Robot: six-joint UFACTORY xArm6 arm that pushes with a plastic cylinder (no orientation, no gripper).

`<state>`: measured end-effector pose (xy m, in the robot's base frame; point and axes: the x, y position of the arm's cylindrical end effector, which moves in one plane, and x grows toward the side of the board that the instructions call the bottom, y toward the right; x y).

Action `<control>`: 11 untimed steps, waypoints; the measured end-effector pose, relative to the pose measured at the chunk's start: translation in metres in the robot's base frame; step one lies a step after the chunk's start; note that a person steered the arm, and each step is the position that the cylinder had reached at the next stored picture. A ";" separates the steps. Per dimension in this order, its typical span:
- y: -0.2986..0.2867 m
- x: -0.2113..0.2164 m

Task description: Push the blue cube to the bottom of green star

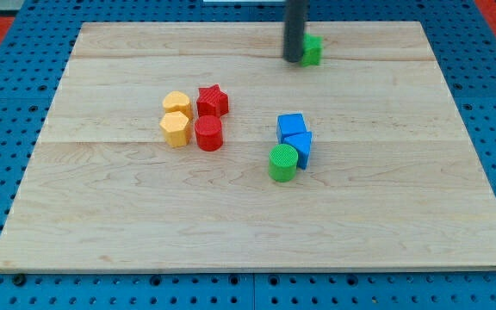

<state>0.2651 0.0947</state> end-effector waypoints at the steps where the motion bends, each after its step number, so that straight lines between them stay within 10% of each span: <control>1: 0.037 -0.006; 3: 0.013 0.171; 5: -0.061 0.227; 11: 0.032 0.017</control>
